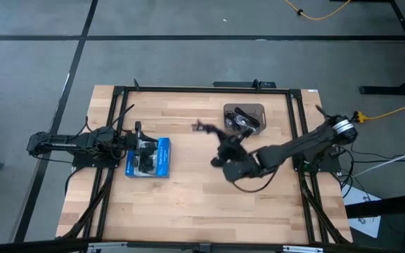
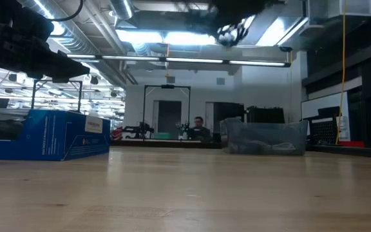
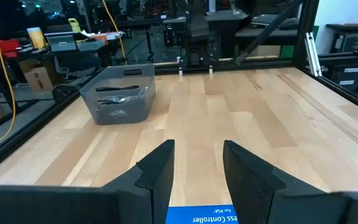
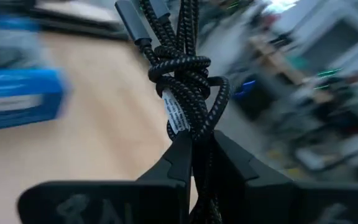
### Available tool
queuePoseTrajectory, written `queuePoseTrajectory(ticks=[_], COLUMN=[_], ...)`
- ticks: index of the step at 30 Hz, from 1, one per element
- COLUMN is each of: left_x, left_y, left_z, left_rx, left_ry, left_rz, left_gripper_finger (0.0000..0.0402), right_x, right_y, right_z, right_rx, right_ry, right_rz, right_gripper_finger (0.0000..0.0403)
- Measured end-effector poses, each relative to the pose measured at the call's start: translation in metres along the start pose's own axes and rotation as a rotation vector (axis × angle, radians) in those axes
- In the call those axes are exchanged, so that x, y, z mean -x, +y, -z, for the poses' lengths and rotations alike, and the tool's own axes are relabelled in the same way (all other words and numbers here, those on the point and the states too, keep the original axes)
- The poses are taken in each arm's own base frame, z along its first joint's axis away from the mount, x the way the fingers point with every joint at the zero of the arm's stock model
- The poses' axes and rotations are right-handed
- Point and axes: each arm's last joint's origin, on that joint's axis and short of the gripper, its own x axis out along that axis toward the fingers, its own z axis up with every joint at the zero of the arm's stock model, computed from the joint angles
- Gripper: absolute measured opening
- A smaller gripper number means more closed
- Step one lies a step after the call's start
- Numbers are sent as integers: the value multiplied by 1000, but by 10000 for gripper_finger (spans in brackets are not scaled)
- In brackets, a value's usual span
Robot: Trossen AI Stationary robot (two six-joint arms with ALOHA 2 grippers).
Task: Pick and place USB-C Cables
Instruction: Put the black charger cable into the black bin
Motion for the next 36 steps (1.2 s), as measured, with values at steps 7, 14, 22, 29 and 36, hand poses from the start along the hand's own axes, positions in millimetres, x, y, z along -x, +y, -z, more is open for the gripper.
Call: queuePoseTrajectory(ticks=[7, 14, 22, 29, 36], left_x=[0, 0, 0, 0, 0], left_y=[0, 0, 0, 0, 0], left_z=[0, 0, 0, 0, 0], left_rx=[0, 0, 0, 0, -1], left_ry=[-1, -1, -1, -1, -1], left_rz=[0, 0, 0, 0, 0], left_gripper_finger=[130, 130, 131, 130, 131], right_x=[-9, -21, -36, -44, -58], right_y=[-68, -140, -218, -248, -242], right_z=[-21, -22, 7, 35, 33], right_rx=[-12, -6, -227, -340, -259], right_ry=[0, 85, 247, 473, 494], right_rz=[270, 445, 419, 233, -9], right_gripper_finger=[42, 42, 42, 42, 42])
